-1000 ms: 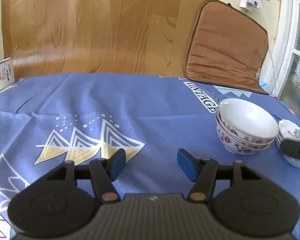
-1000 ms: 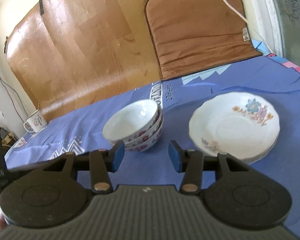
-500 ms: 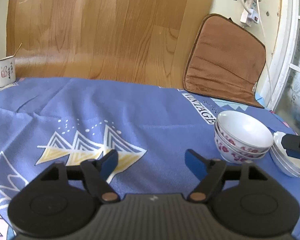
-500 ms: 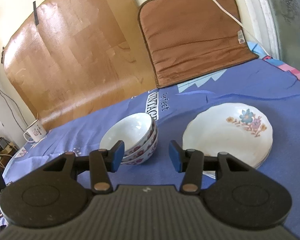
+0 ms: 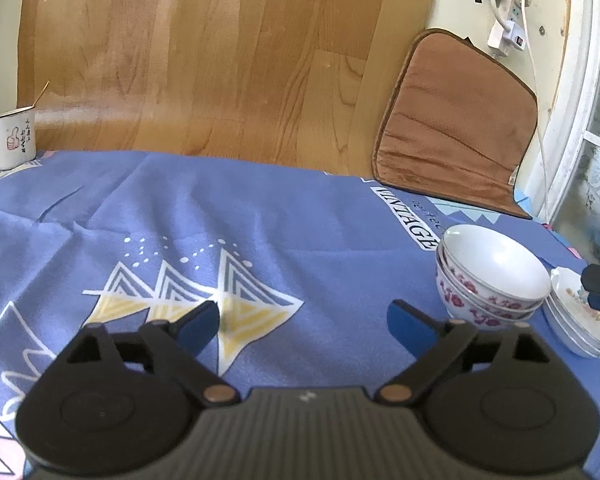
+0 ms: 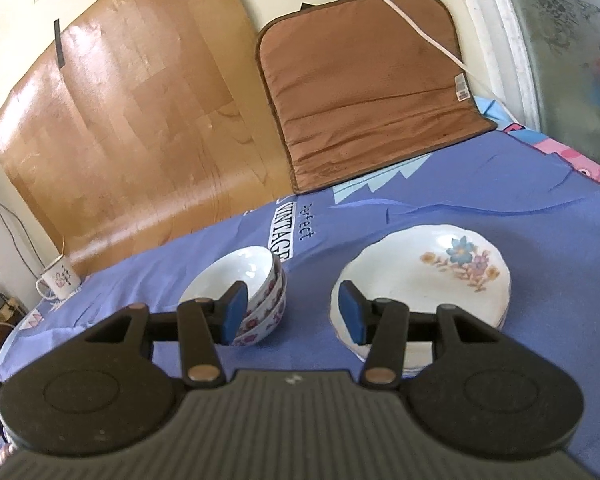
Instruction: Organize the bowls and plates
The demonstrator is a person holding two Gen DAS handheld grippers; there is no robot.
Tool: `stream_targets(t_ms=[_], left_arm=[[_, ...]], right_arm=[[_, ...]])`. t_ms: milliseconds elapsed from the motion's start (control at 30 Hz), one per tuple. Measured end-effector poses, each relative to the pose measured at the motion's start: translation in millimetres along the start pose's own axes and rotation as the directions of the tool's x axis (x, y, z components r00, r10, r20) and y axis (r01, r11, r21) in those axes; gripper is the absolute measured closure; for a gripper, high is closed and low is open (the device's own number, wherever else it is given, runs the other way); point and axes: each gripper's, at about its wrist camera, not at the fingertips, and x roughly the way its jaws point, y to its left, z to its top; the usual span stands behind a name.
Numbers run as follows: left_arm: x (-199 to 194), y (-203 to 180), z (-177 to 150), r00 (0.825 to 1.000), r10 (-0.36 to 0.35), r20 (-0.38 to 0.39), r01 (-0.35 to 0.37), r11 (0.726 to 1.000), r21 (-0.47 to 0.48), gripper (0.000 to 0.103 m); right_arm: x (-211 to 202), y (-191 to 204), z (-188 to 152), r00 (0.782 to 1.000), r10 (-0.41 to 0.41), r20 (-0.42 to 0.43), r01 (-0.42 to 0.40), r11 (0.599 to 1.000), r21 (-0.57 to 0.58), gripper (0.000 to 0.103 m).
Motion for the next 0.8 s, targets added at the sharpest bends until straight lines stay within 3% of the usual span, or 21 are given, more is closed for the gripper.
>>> stream_targets(t_ms=[800], left_arm=[[-9.1, -0.4, -0.5, 0.997, -0.065, 0.037, 0.065, 0.998, 0.003, 0.0]], right_arm=[[14.0, 6.2, 1.2, 1.0, -0.002, -0.005, 0.002, 1.0, -0.023, 0.048]])
